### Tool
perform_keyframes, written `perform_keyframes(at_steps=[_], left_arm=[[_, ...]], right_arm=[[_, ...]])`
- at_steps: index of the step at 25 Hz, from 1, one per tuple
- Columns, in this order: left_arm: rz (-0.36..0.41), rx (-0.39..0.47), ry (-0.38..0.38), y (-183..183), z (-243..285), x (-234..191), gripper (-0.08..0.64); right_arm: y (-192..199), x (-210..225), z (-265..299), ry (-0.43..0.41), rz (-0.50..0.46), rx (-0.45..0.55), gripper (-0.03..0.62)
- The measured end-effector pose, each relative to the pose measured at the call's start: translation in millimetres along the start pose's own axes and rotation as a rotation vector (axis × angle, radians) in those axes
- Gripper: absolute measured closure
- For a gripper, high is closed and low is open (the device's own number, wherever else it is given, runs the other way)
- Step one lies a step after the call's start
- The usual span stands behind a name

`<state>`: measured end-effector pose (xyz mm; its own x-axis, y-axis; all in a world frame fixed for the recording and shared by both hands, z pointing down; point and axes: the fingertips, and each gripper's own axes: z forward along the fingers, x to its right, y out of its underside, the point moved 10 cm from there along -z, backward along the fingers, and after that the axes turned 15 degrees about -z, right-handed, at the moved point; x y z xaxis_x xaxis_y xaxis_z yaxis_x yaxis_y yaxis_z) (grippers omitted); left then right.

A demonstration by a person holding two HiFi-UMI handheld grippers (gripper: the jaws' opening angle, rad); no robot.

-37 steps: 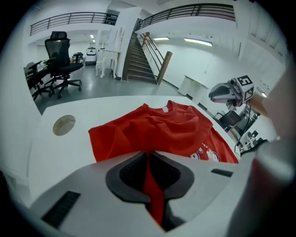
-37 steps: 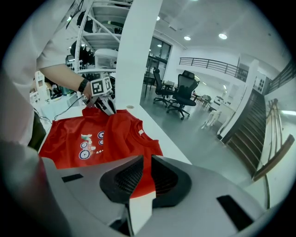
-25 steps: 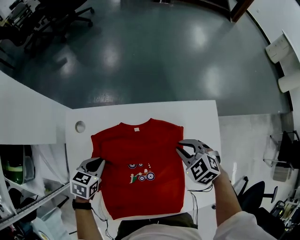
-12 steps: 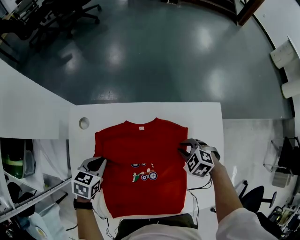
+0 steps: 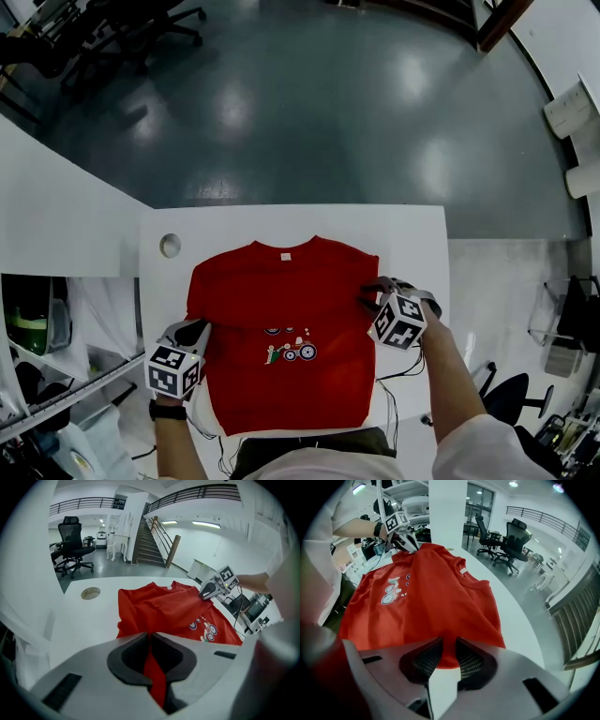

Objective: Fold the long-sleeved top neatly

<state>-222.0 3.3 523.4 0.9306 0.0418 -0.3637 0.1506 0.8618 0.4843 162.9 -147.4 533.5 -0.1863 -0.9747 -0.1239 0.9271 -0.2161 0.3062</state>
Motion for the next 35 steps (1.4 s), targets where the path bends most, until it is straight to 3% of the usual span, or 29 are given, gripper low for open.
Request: perform_keyframes(at_steps=[7, 12, 18, 24, 29, 35], left_arm=[[-0.003, -0.004, -0.014, -2, -5, -3, 0.484], [-0.025, 0.022, -0.066, 4, -28, -18, 0.448], [-0.093, 0.042, -0.146, 32, -66, -46, 0.446], [-0.163, 0.052, -0.178, 68, -91, -69, 0.448], [-0.188, 0.073, -0.177, 85, -102, -78, 0.448], [-0.197, 0.096, -0.159, 100, -112, -79, 0.448]], right_arm=[[0, 1, 0, -0.002, 0.012, -0.002, 0.494], [2, 2, -1, -0.004, 0.023, -0.004, 0.492], [3, 3, -5, -0.003, 0.044, -0.018, 0.488], [-3, 6, -16, 0.038, 0.066, -0.045, 0.454], [-32, 3, -22, 0.070, 0.028, -0.037, 0.454], [-97, -1, -16, 0.069, -0.048, 0.045, 0.457]])
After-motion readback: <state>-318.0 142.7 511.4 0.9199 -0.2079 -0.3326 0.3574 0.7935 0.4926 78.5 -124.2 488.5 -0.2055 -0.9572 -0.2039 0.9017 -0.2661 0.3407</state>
